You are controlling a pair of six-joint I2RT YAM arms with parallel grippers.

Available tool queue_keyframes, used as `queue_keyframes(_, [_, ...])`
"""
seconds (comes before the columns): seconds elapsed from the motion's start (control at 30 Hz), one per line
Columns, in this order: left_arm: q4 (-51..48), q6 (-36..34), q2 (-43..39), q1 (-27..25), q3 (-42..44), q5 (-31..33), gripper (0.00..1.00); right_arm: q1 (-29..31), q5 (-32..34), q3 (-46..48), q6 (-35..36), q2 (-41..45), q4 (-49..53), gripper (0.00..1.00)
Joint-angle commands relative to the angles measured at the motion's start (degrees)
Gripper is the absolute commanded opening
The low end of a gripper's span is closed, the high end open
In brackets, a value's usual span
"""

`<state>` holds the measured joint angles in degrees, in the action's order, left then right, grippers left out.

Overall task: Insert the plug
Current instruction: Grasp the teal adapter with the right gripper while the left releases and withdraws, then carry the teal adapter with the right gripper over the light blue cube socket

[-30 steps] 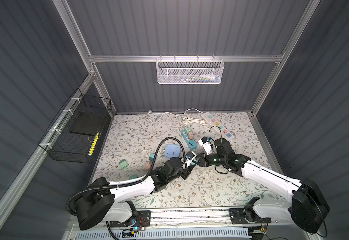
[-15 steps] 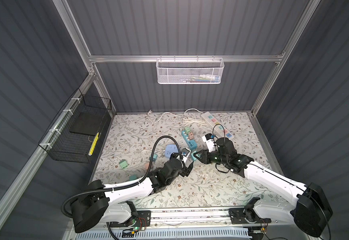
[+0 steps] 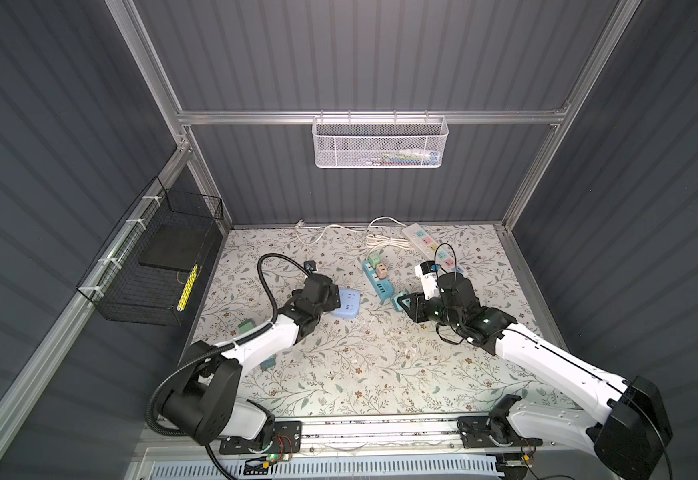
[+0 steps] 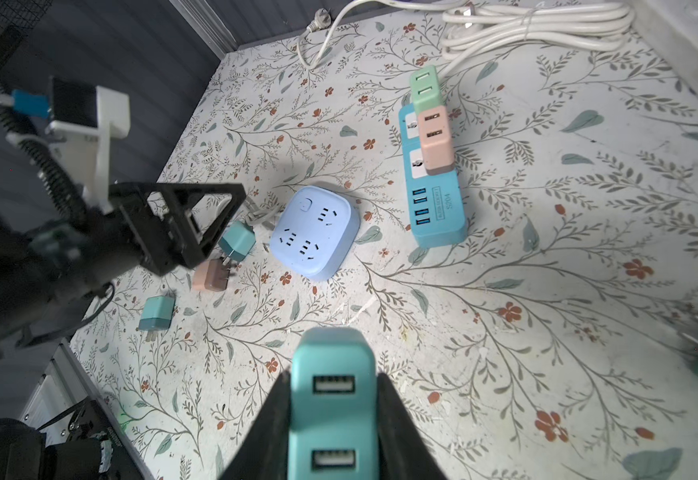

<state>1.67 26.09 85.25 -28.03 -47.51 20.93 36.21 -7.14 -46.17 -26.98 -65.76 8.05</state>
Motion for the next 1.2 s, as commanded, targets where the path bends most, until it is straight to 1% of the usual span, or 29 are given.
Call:
queue_keyframes(0.0, [-4.0,1.7,7.2,4.2,-7.8,-7.7,0.89,0.2,0.9,0.2,-0.3,1.3,-0.1,0.21])
queue_keyframes(0.03, [-5.2,1.0,10.4,5.5,-10.6,-9.3,0.88,0.2,1.0,0.5,-0.4,1.3,0.1,0.21])
queue_keyframes(0.07, [-5.7,0.7,12.6,6.3,-12.2,-10.3,0.87,0.2,1.0,0.8,-0.4,3.3,0.2,0.21])
queue_keyframes(0.13, [-6.5,1.1,16.2,8.2,-14.4,-11.7,0.87,0.2,1.1,0.8,-0.4,4.1,0.8,0.21])
queue_keyframes(0.23, [-3.9,2.2,19.3,10.6,-13.9,-16.2,0.84,0.2,1.4,1.2,-0.1,5.2,1.6,0.21])
queue_keyframes(0.37, [-1.9,2.7,20.4,10.7,-12.2,-19.6,0.81,0.2,1.6,1.6,0.1,6.0,2.0,0.21])
queue_keyframes(0.5, [-0.5,3.6,18.4,10.7,-8.2,-20.6,0.79,0.4,1.5,1.3,-0.1,4.6,1.5,0.21])
queue_keyframes(0.63, [0.8,5.4,16.3,10.7,-3.4,-21.4,0.77,1.3,2.7,0.8,-0.4,2.1,-0.5,0.20])
queue_keyframes(0.83, [3.1,10.1,11.2,10.2,4.2,-23.1,0.75,5.5,6.6,-3.5,0.7,-7.7,-2.6,0.20])
queue_keyframes(1.03, [2.9,13.4,5.1,7.2,9.6,-21.9,0.74,9.5,11.6,-11.5,2.4,-18.8,-3.4,0.20])
queue_keyframes(1.17, [3.4,14.3,1.9,5.6,11.9,-22.8,0.74,11.2,14.4,-17.2,3.8,-25.8,-3.5,0.19])
